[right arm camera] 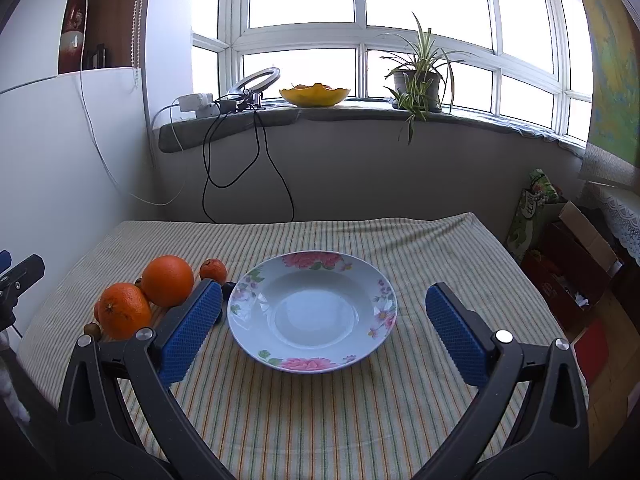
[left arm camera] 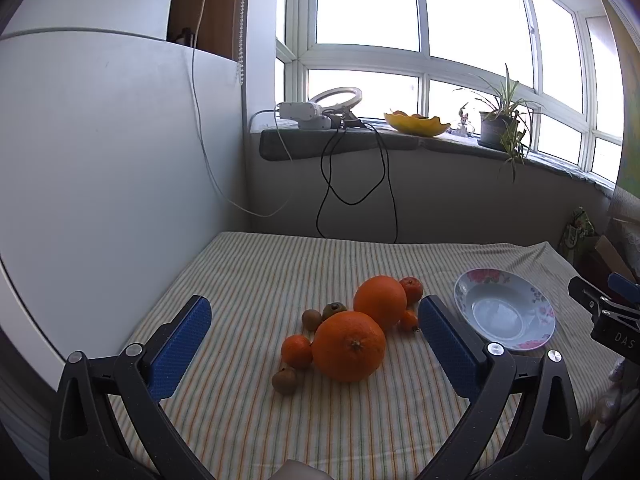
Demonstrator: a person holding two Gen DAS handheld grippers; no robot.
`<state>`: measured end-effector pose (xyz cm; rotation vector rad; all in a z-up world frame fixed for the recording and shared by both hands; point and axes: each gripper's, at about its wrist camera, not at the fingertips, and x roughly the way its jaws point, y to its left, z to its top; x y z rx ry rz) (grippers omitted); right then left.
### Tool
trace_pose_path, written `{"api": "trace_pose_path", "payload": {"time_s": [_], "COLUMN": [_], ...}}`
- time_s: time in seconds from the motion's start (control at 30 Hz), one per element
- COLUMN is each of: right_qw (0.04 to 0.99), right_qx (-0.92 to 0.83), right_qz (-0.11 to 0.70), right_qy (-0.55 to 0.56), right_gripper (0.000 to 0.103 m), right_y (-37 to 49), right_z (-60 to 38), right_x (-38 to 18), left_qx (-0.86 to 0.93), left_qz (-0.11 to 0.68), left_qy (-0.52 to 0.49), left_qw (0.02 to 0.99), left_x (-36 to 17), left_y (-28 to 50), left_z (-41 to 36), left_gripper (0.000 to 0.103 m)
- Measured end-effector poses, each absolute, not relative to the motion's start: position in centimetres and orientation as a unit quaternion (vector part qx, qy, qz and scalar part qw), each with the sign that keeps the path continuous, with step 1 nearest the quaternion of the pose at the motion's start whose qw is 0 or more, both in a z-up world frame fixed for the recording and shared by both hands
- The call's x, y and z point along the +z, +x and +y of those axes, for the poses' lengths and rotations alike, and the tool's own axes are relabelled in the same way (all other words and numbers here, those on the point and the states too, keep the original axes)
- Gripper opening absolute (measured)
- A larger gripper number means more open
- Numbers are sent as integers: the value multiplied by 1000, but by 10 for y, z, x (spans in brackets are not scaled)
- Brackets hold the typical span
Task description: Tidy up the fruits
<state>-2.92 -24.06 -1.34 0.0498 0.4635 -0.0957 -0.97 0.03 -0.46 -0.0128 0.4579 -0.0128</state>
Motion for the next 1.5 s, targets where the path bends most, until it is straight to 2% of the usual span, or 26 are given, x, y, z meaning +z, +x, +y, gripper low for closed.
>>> {"api": "trace_pose_path", "payload": {"time_s": [1.5], "right_qw": [968], "right_qx": [1], "right_qz": [251], "right_qy": [21], "right_gripper": [103], "right_y": [-11], "right_z": [-227], "right_x": [-26], "left_qx": [-24], "left_qz": [255], "left_qy": [-19], "left_qw": [967], "left_x": [-24], "left_y": [5], "left_z": [10], "left_gripper": [102]}}
